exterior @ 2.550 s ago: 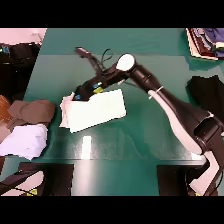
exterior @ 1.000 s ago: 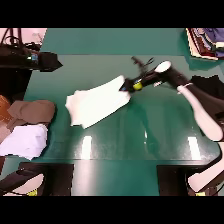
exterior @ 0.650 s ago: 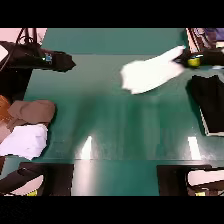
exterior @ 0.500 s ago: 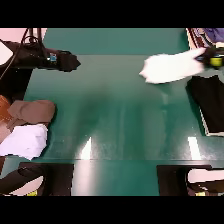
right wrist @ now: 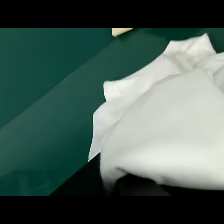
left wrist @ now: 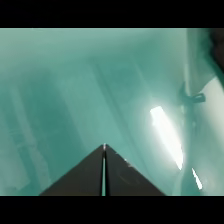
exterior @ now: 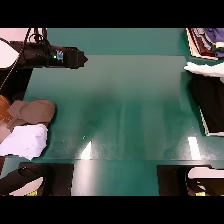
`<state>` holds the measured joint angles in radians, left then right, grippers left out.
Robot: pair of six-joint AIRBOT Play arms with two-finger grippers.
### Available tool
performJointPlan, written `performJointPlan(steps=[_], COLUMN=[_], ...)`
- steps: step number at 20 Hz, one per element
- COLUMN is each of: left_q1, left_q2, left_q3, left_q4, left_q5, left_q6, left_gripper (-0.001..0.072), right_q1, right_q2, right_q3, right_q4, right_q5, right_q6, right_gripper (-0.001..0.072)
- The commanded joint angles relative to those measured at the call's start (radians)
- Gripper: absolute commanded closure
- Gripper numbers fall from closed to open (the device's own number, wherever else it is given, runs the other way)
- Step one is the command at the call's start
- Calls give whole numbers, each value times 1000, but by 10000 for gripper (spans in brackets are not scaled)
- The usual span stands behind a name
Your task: Fold the shirts.
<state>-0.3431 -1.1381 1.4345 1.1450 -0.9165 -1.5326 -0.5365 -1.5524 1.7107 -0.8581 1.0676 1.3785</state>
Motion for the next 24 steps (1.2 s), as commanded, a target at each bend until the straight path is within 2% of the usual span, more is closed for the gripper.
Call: performJointPlan(steps=[1,5,9,11,17,18,19,20,21,24], left_q1=[-2,-2,-2,-2,-2,-2,-2,-2,-2,-2], left_q2=[0,0,0,0,0,0,0,0,0,0], left_q3=[0,0,0,0,0,0,0,0,0,0], left_q4=[0,0,0,0,3,3,4,4,4,6], left_q5=[3,-11,-12,-18,-53,-57,-57,-57,-58,-64], left_q6=[-5,-4,-4,-3,23,23,23,23,23,23], left_gripper=[683,683,683,683,683,683,683,683,683,683], right_q1=[-23,-85,-124,-139,-238,-266,-294,-320,-345,-389], right_q2=[26,112,154,170,314,339,360,378,393,439], right_q3=[112,133,132,119,-222,-282,-335,-380,-417,-484], right_q4=[-10,-30,-243,-298,-298,-298,-298,-297,-293,-175], right_q5=[89,175,362,423,463,471,475,478,476,449], right_q6=[2,26,85,109,109,109,109,109,109,104], right_gripper=[697,697,697,697,693,592,290,72,25,28])
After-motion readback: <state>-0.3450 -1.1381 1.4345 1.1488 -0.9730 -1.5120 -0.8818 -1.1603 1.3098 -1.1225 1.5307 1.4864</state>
